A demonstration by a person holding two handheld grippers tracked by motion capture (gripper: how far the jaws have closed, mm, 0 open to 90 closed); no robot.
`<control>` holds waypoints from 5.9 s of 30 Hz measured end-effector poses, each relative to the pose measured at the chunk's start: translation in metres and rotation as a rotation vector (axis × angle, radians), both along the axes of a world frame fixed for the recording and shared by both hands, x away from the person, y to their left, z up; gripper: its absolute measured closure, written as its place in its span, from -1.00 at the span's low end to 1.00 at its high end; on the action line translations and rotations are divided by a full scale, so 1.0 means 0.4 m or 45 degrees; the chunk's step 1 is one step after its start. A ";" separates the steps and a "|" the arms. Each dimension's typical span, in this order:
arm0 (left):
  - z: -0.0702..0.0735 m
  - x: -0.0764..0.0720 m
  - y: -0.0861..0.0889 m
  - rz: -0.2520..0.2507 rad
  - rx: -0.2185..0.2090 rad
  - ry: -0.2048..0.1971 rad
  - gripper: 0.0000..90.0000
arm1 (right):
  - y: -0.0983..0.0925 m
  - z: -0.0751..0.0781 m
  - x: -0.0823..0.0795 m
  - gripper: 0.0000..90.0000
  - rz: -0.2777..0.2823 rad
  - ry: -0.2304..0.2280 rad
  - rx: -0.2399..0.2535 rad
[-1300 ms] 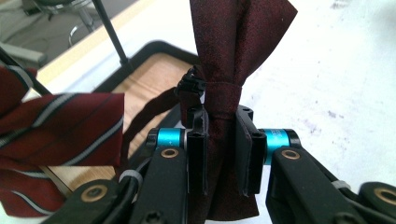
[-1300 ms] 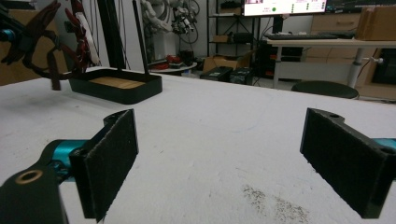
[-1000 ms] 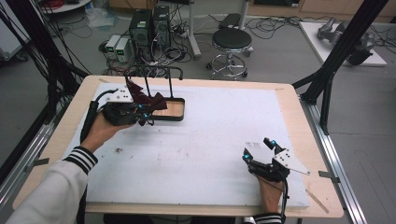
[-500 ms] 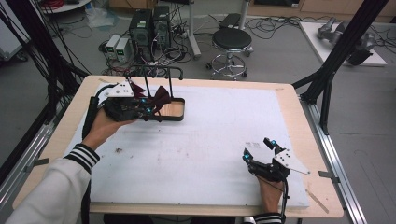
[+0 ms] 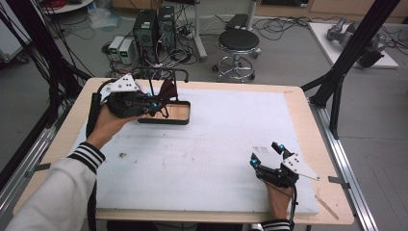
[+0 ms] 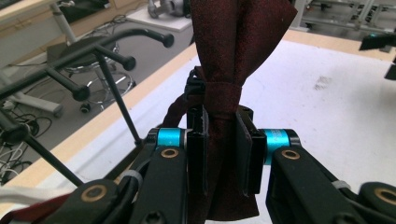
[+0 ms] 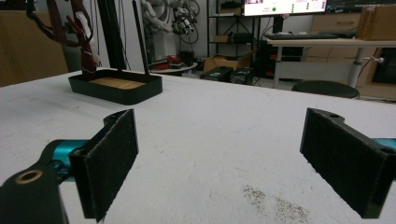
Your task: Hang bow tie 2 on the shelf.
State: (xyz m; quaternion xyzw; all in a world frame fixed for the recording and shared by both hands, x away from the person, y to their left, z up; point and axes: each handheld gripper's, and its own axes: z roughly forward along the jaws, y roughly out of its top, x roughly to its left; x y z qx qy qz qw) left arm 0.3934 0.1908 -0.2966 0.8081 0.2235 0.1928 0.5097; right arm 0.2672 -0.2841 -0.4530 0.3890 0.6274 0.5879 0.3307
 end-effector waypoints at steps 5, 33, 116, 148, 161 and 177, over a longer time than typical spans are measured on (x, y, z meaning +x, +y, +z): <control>0.007 0.015 0.002 0.023 -0.028 -0.002 0.71 | 0.000 0.000 0.000 -0.77 -0.001 0.001 0.002; 0.017 0.091 0.003 0.186 -0.166 -0.021 0.71 | -0.001 0.000 0.000 -0.77 -0.001 0.005 0.007; -0.076 0.117 -0.005 0.690 -0.233 0.121 0.71 | -0.002 0.000 0.000 -0.77 0.001 0.005 0.007; -0.131 0.128 0.001 0.813 -0.197 0.273 0.72 | 0.000 0.000 0.000 -0.77 0.001 0.002 0.003; -0.152 0.142 0.007 0.821 -0.169 0.363 0.72 | 0.000 0.000 0.000 -0.77 0.002 0.002 0.004; -0.152 0.140 0.015 0.752 -0.163 0.394 -0.46 | 0.000 0.000 0.000 -0.77 0.004 -0.001 0.001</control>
